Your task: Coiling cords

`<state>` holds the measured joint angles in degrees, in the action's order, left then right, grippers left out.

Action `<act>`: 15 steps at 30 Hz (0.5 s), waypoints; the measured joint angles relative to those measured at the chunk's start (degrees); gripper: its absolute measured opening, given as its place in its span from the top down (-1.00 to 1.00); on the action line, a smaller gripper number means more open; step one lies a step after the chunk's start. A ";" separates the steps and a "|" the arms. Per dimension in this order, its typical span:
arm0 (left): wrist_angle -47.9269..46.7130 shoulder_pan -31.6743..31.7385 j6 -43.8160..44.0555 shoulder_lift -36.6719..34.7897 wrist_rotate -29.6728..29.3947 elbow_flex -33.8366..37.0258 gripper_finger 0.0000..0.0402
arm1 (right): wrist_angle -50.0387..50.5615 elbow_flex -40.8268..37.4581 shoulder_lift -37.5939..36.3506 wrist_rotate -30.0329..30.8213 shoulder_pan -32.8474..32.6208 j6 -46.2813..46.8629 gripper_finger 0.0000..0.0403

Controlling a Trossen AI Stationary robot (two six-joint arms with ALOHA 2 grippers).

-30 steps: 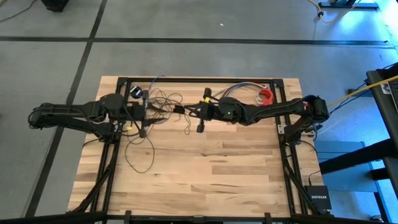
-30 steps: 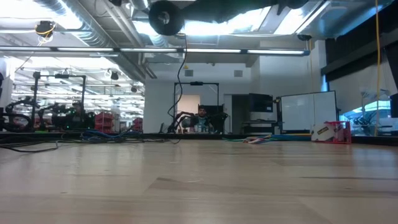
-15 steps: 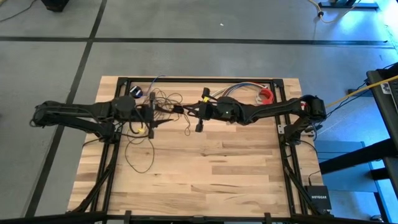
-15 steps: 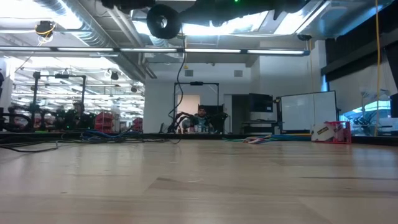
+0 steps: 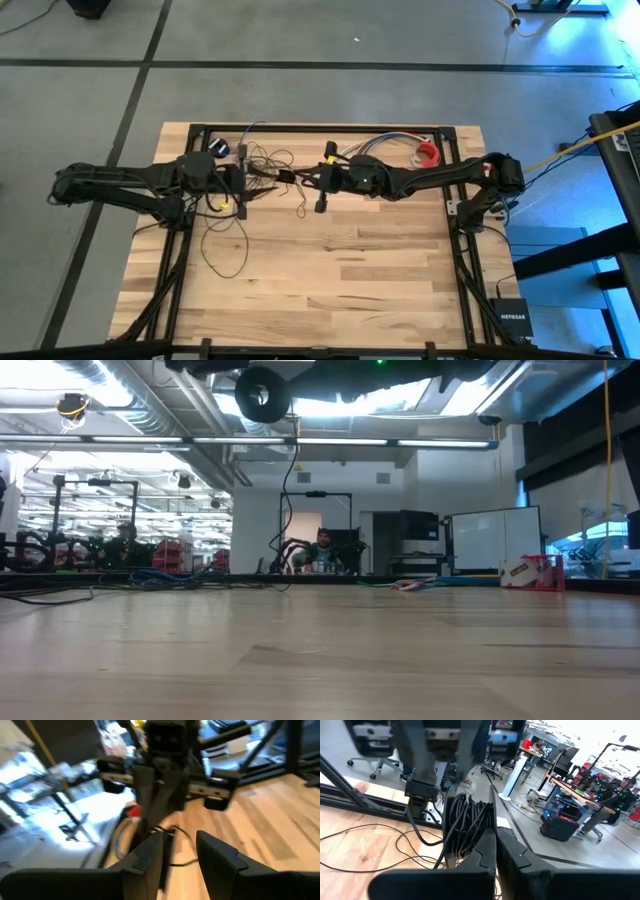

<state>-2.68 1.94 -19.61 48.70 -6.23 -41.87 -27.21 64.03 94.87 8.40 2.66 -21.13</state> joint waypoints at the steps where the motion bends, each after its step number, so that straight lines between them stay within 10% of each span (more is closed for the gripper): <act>1: 0.05 0.01 0.48 0.58 1.19 0.00 0.43 | -0.04 0.00 0.00 -0.01 0.00 -0.05 1.00; 15: -0.21 2.24 0.58 2.08 -0.01 0.02 0.43 | 0.12 -0.02 0.00 -0.43 0.00 -0.23 1.00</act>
<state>-2.89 4.19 -19.03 50.78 -6.24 -41.84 -27.09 64.01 94.87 7.97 2.66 -21.37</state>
